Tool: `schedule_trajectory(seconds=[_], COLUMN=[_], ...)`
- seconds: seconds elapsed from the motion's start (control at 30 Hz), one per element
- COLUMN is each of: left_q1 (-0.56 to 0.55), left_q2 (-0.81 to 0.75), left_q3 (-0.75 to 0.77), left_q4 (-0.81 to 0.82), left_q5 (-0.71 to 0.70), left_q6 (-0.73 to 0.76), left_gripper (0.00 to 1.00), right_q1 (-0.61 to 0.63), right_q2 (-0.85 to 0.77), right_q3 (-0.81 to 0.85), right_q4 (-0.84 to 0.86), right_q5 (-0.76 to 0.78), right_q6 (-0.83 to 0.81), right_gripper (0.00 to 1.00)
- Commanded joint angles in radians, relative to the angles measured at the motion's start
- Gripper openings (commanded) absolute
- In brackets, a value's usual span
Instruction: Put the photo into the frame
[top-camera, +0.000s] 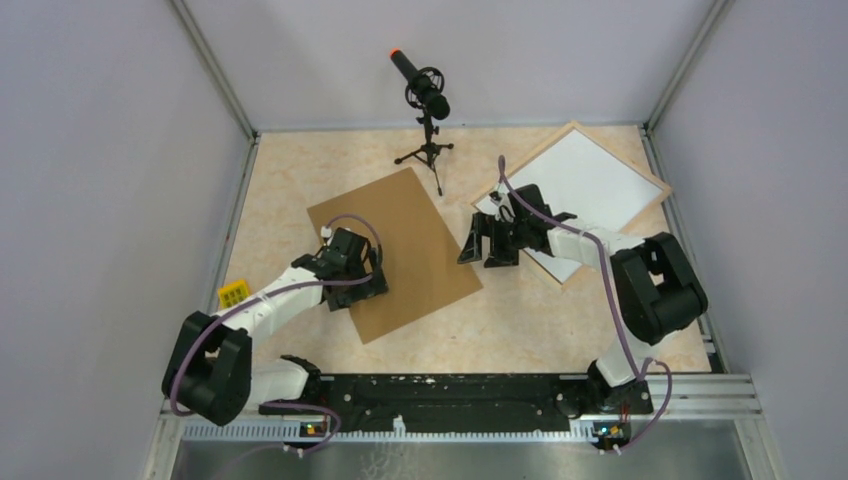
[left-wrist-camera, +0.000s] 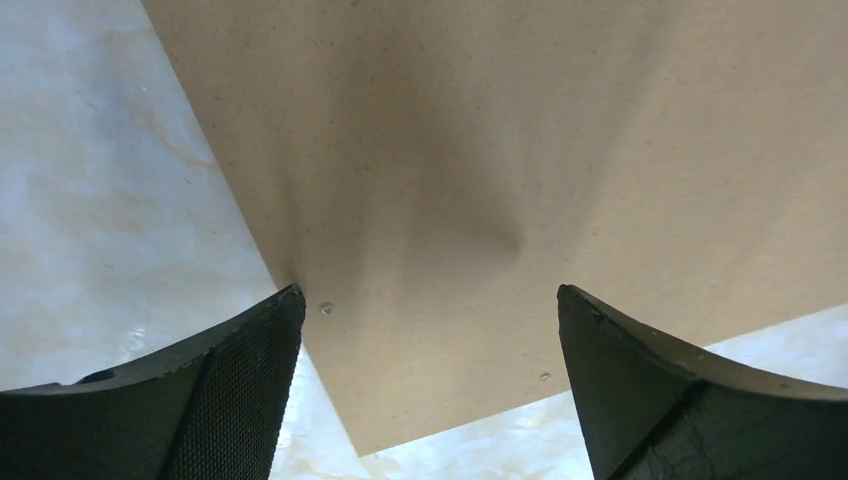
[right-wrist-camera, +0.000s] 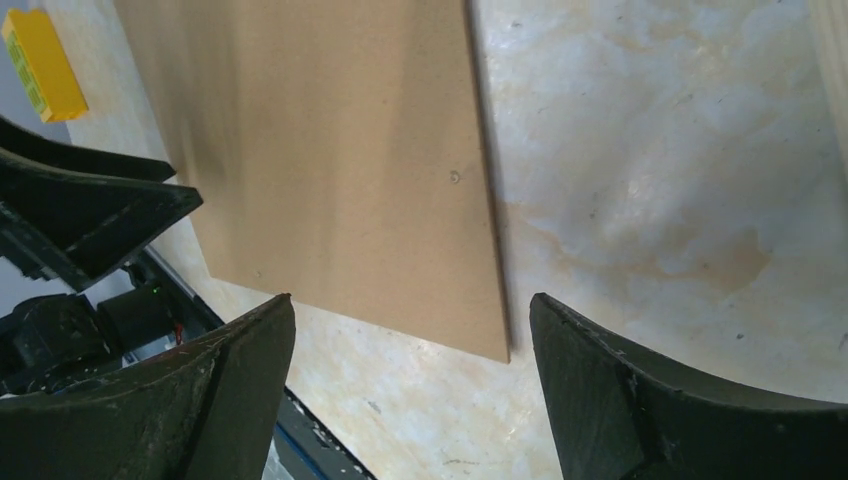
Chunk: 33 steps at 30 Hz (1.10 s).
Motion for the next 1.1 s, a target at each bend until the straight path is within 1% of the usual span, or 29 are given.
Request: schedule_trajectory(seconds=[0.0,0.13,0.3,0.4,0.47,0.53,0.6,0.73,0.93,1.07], left_q1=[-0.001,-0.001,-0.001,-0.001,-0.001,-0.001,-0.001,-0.002,-0.004,-0.004], left_q2=[-0.047,-0.018,-0.018,-0.011,-0.007,-0.003,-0.005,-0.025,-0.081,-0.129], left_q3=[-0.048,-0.072,-0.102,-0.116,-0.122,-0.124,-0.127,-0.146,-0.165,-0.175], left_q4=[0.026,0.032,0.051,0.067,0.08,0.088,0.094,0.113,0.115,0.115], left_q5=[-0.01,-0.003,0.004,0.031,0.046,0.055,0.064,0.107,0.13,0.166], left_q6=[-0.149,-0.193,-0.216,-0.225,-0.229,-0.227,-0.225,-0.228,-0.218,-0.213], left_gripper=[0.98,0.99,0.99,0.98,0.98,0.98,0.98,0.98,0.98,0.99], right_q1=[-0.023,-0.026,-0.025,-0.025,-0.021,-0.012,0.002,0.039,0.049,0.087], right_q2=[0.054,0.111,0.174,0.178,0.169,0.13,0.08,-0.036,-0.245,-0.334], right_q3=[-0.025,-0.027,-0.048,-0.079,-0.107,-0.146,-0.166,-0.182,-0.268,-0.294], right_q4=[0.085,0.128,0.213,0.313,0.407,0.541,0.611,0.639,0.716,0.706], right_q5=[-0.071,-0.106,-0.198,-0.275,-0.351,-0.413,-0.439,-0.442,-0.351,-0.27], right_q6=[-0.041,-0.044,-0.007,0.051,0.128,0.223,0.313,0.405,0.59,0.631], right_gripper=[0.84,0.82,0.78,0.76,0.73,0.72,0.72,0.72,0.72,0.72])
